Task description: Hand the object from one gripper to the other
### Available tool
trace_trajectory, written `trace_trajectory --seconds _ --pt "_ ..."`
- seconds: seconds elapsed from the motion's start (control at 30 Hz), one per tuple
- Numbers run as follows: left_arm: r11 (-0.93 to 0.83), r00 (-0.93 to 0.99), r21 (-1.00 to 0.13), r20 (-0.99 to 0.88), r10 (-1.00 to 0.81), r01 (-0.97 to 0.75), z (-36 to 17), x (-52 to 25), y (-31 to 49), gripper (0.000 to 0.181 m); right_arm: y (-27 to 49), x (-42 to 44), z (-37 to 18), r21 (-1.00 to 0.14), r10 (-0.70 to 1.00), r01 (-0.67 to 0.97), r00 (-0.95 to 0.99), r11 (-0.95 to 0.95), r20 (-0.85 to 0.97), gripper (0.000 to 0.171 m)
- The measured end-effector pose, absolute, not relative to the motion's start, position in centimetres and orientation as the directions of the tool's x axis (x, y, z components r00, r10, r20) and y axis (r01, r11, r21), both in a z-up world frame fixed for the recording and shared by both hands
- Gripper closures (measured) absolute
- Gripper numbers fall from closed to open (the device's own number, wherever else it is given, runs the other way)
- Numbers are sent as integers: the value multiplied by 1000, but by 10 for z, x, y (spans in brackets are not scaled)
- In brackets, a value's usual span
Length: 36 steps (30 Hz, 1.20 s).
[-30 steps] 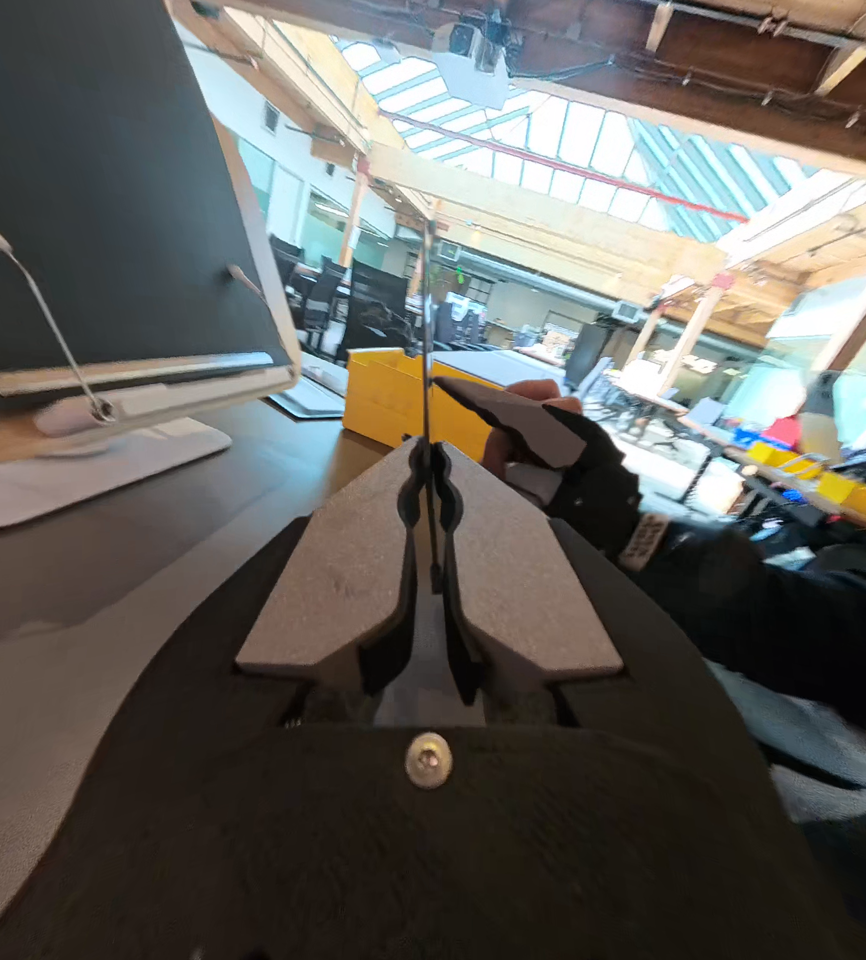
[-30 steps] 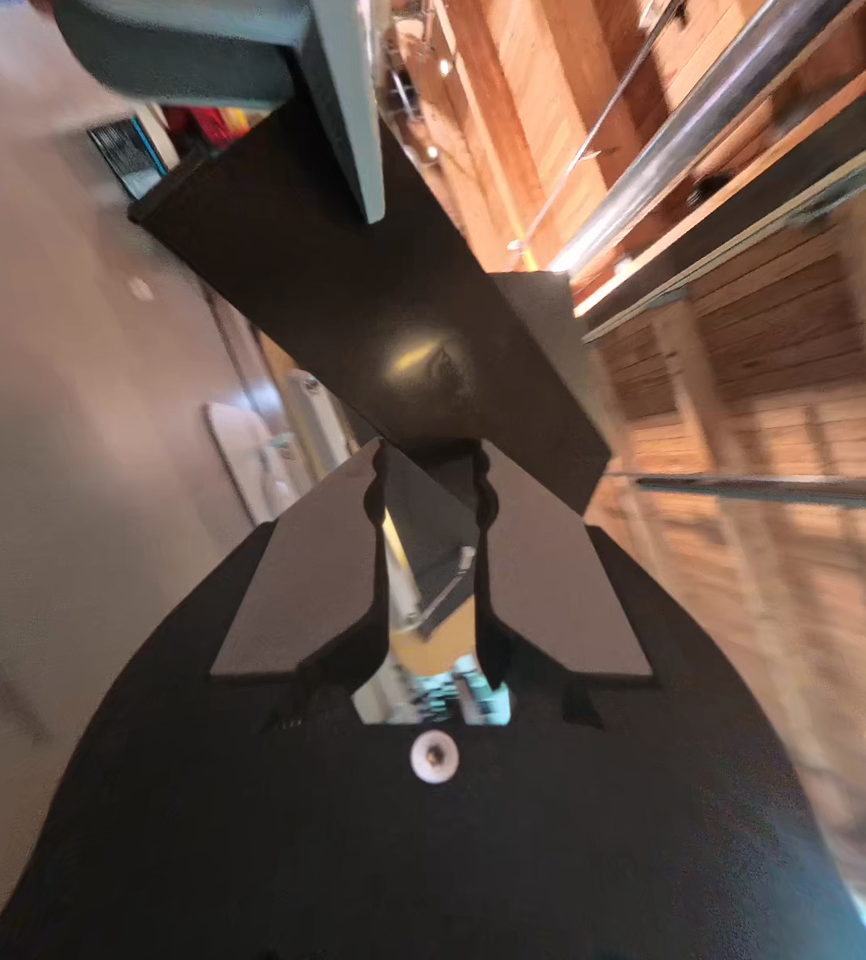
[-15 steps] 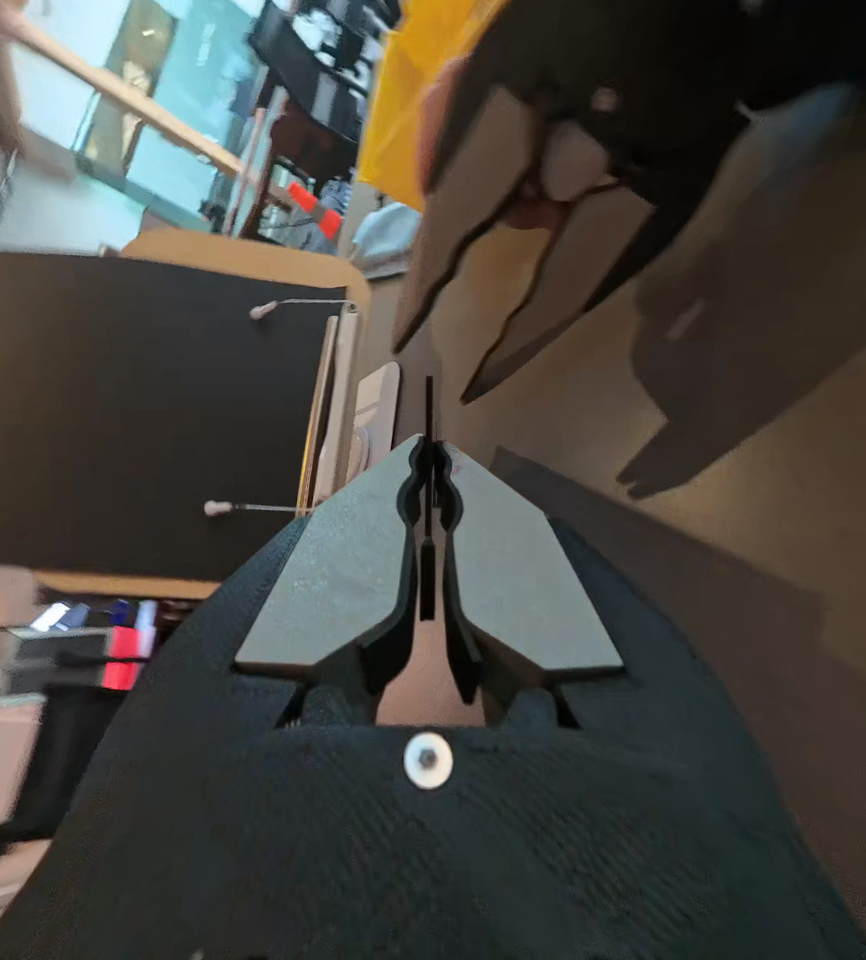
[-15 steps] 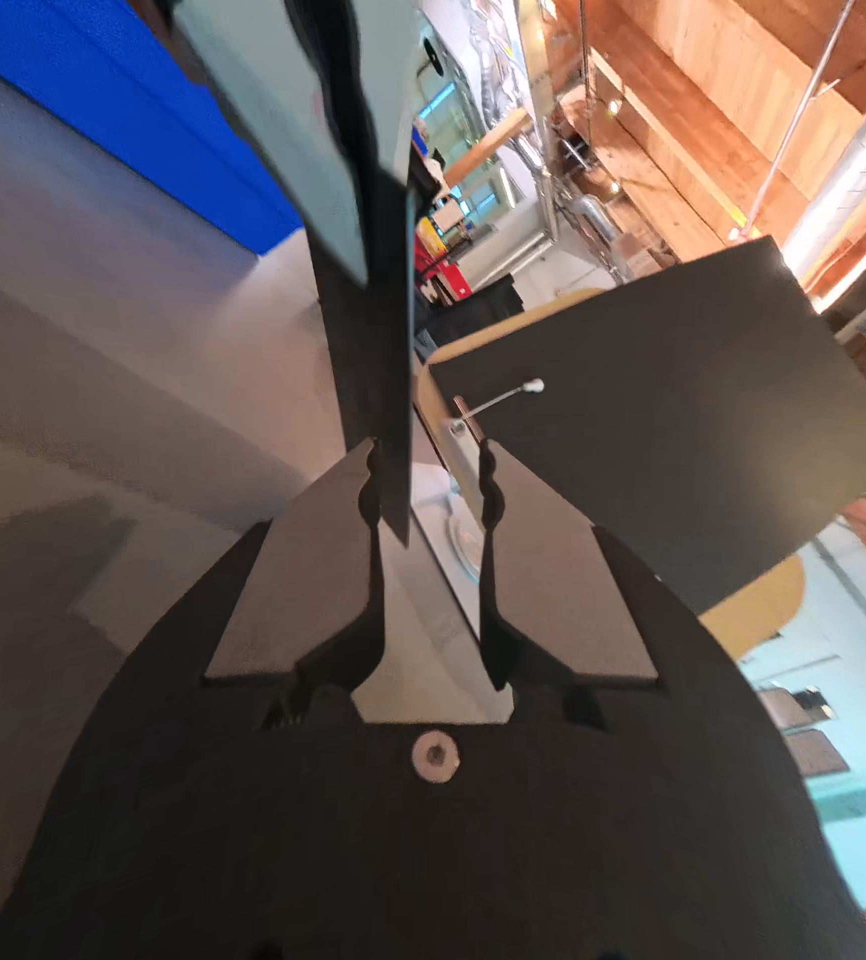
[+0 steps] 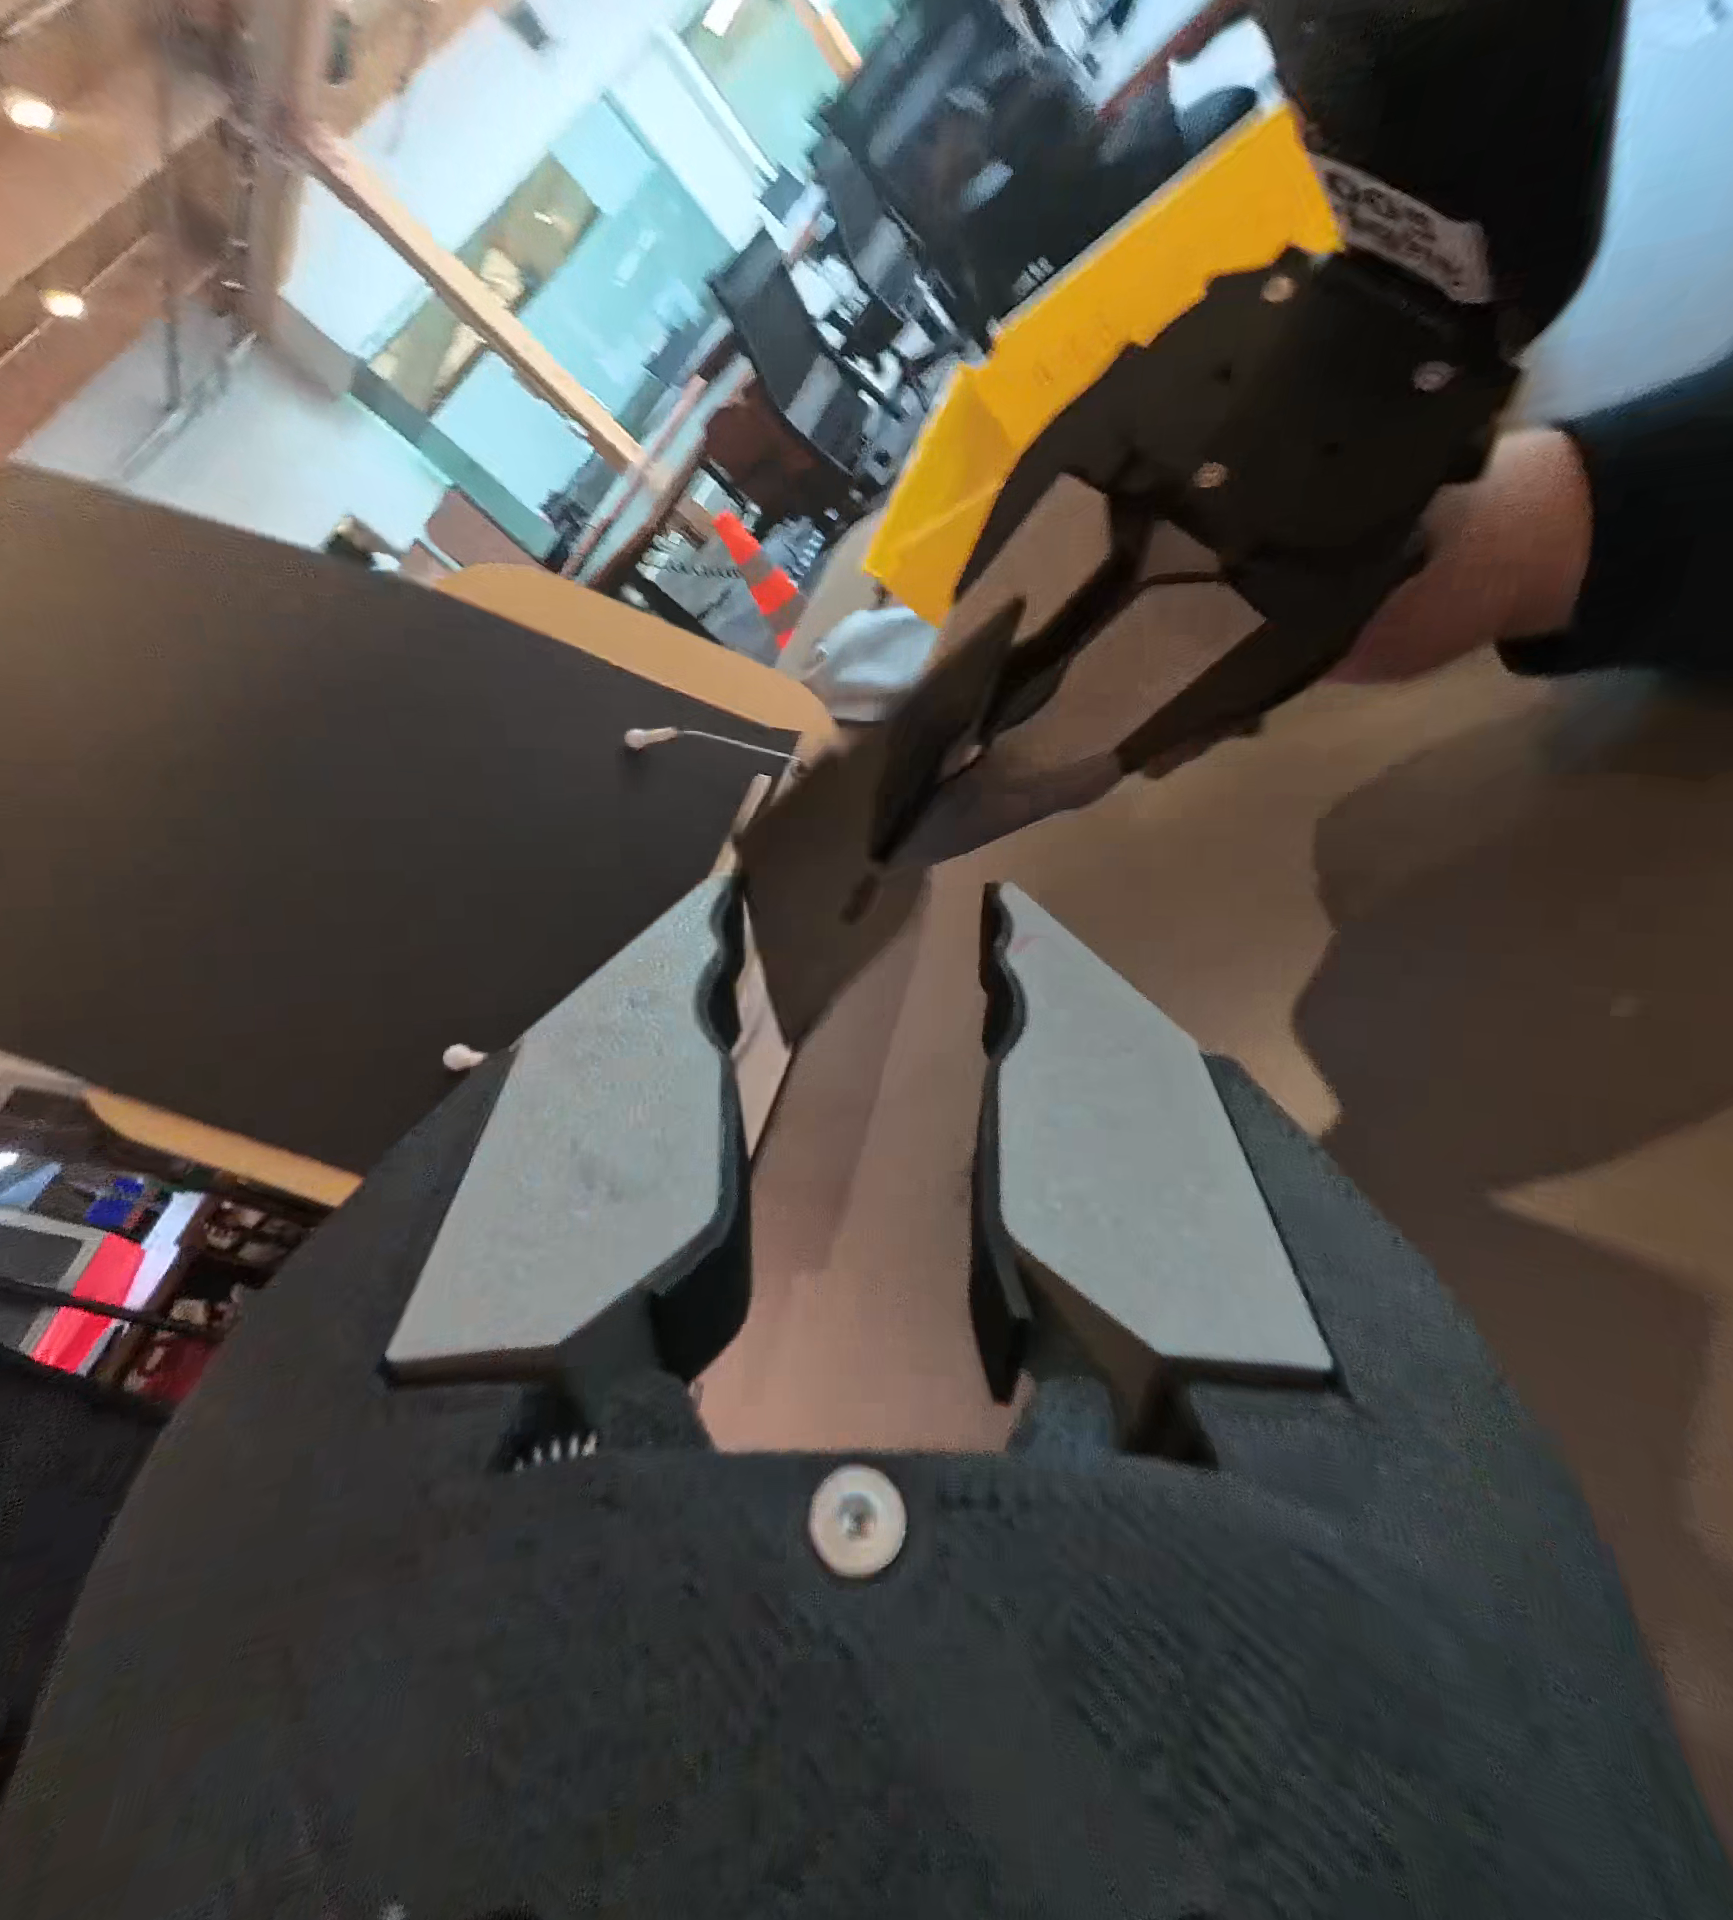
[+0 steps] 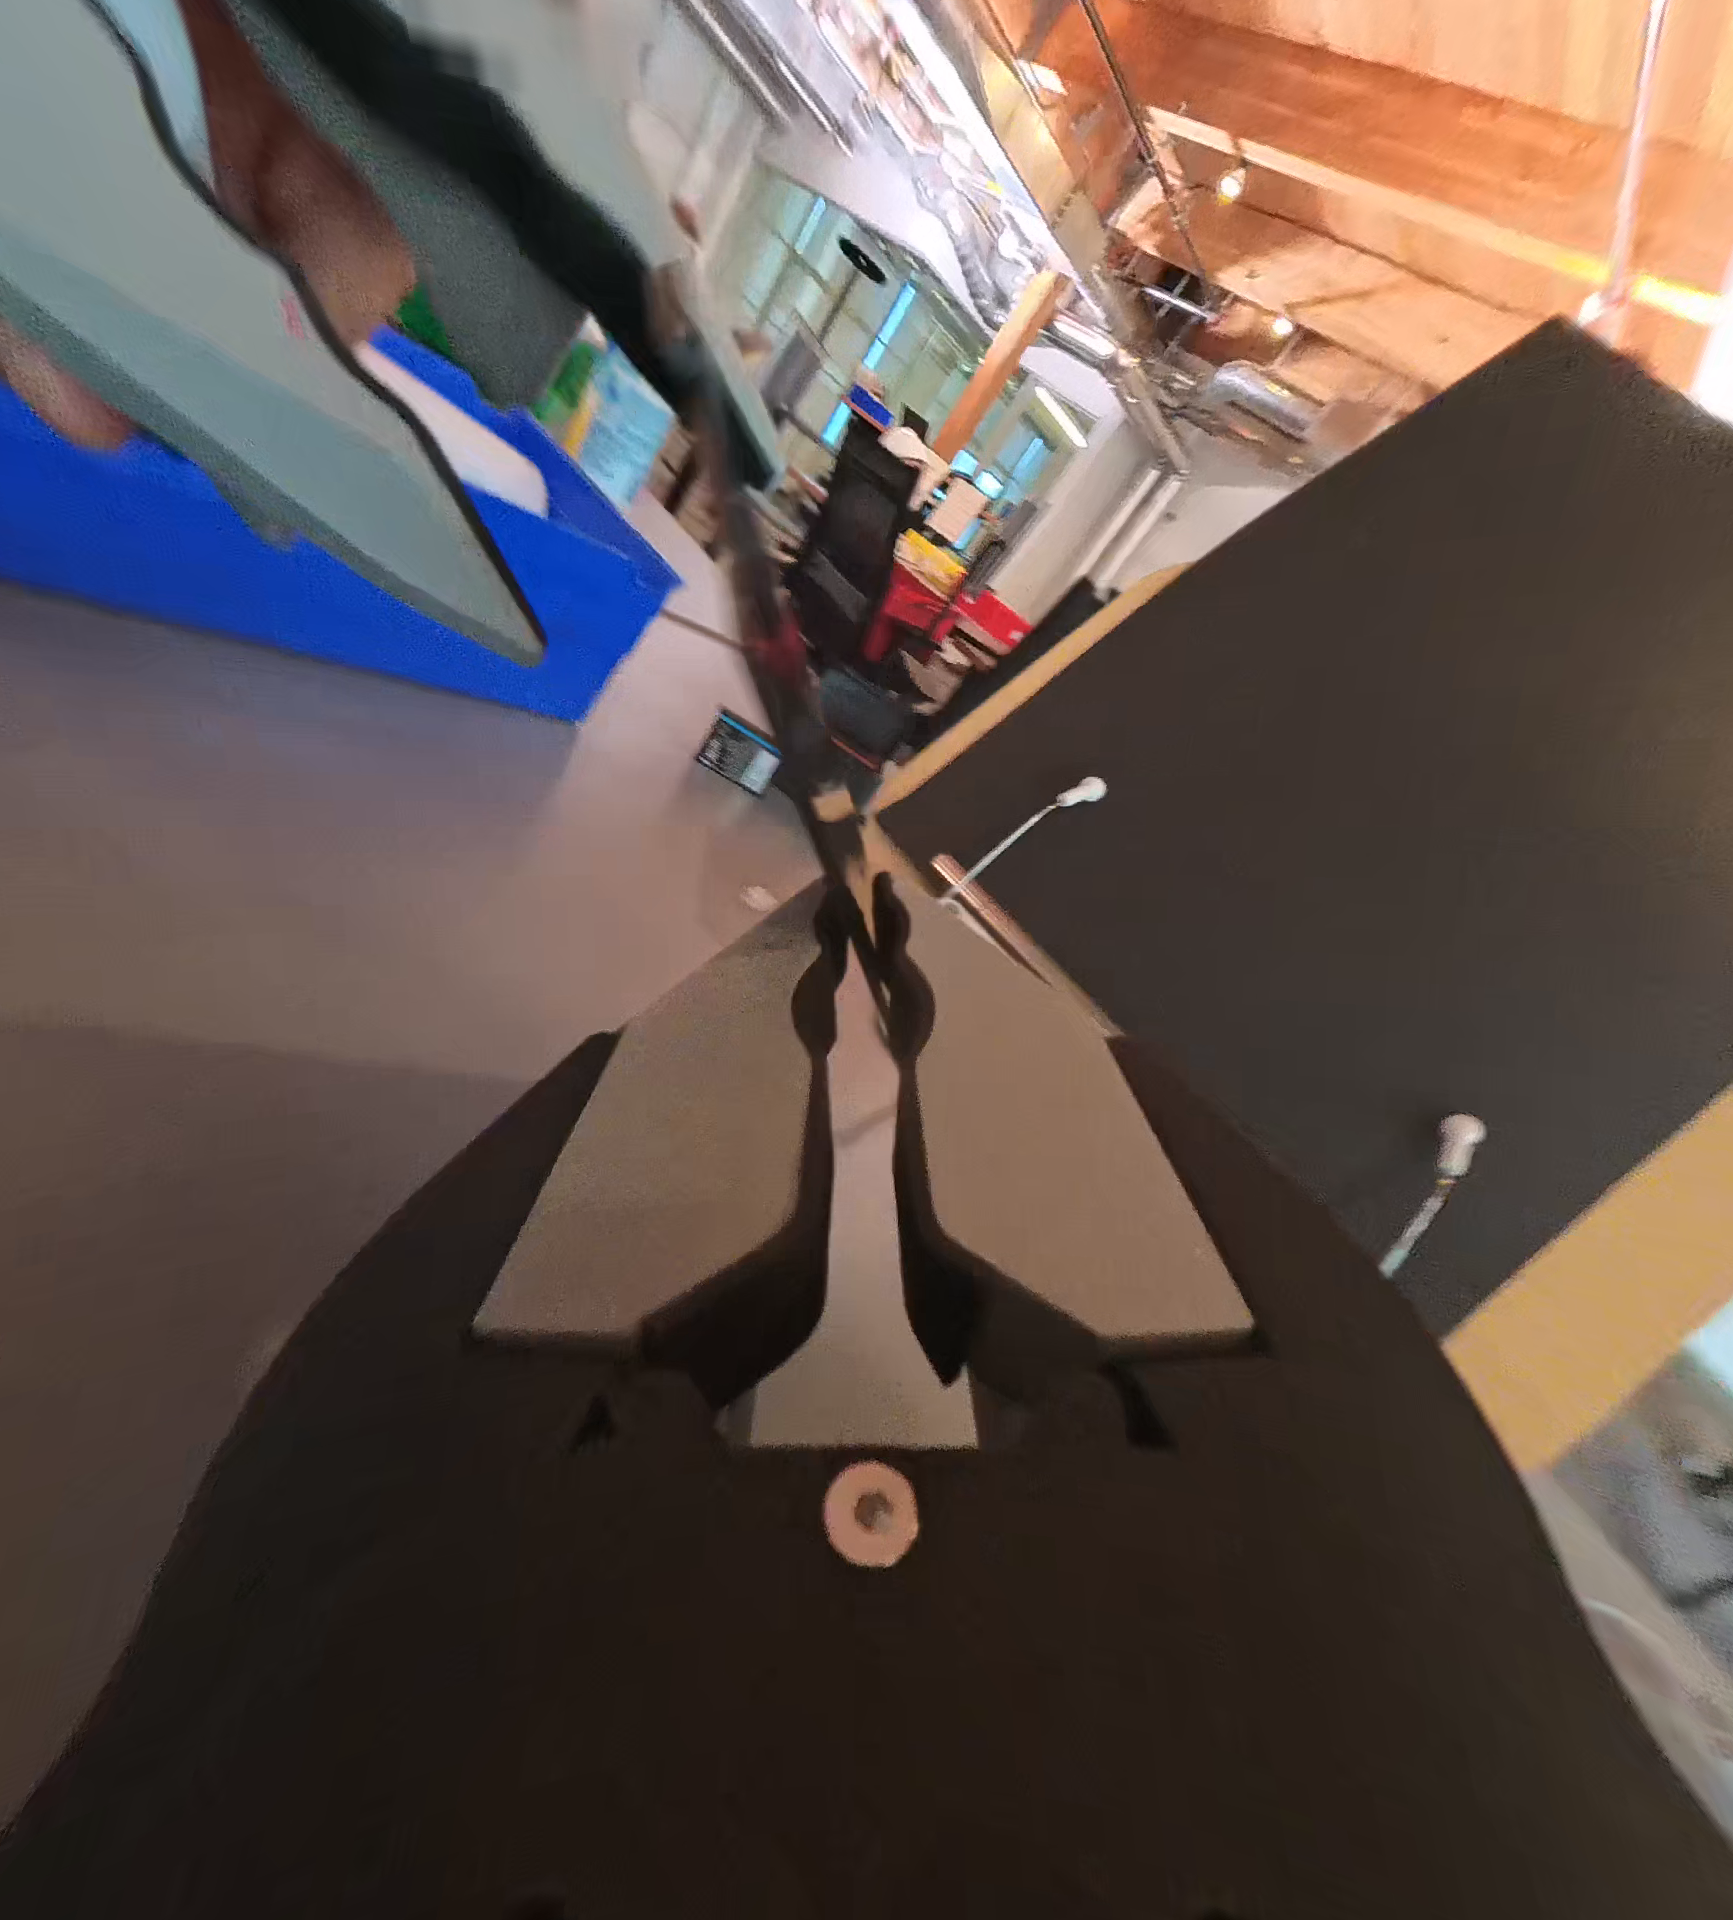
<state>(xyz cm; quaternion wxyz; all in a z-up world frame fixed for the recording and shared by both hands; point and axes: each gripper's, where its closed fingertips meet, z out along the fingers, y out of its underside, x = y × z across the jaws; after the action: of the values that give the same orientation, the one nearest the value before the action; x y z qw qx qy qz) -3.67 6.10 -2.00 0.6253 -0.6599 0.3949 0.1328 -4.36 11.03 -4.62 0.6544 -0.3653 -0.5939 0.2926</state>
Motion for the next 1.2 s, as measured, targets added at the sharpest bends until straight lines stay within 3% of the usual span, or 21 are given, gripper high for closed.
trace_trajectory --seconds 0.07,0.2,0.3,0.37,0.43,0.57,0.8,0.93,1.07,1.2 --pt "86 682 -738 -656 -325 -669 -25 -45 62 142 114 -40 -35 -889 884 -26 127 457 450 171" --pt "45 665 -695 -703 -251 -718 -45 -61 66 135 133 -20 -9 -969 993 -221 60 111 100 171" --pt "30 502 -507 -859 -102 -862 -57 -69 71 138 146 -10 -3 -927 966 -281 -132 -250 -221 171" --pt "48 329 -327 -944 30 -944 -58 -65 71 150 154 -9 -4 -841 874 -261 -255 -474 -414 171" --pt "34 208 -206 -971 117 -978 -64 -64 76 152 160 -10 -10 -760 778 -211 -325 -614 -538 171" --pt "8 97 -97 -971 217 -995 -68 -62 82 149 160 -19 -26 -714 704 -117 -334 -690 -626 171" --pt "33 30 -24 -982 185 -999 -90 -42 87 176 144 -35 -45 -652 603 12 -371 -758 -707 171" --pt "42 22 -16 -988 154 -999 -99 -35 87 167 156 -32 -44 -623 591 -31 -357 -781 -723 171" --pt "21 52 -50 -991 126 -999 -104 -40 89 156 174 -15 -34 -522 511 -95 -413 -848 -754 171" --pt "-17 -32 29 -980 194 -999 -101 -44 91 156 181 -17 -41 -482 481 -102 -387 -870 -787 171"
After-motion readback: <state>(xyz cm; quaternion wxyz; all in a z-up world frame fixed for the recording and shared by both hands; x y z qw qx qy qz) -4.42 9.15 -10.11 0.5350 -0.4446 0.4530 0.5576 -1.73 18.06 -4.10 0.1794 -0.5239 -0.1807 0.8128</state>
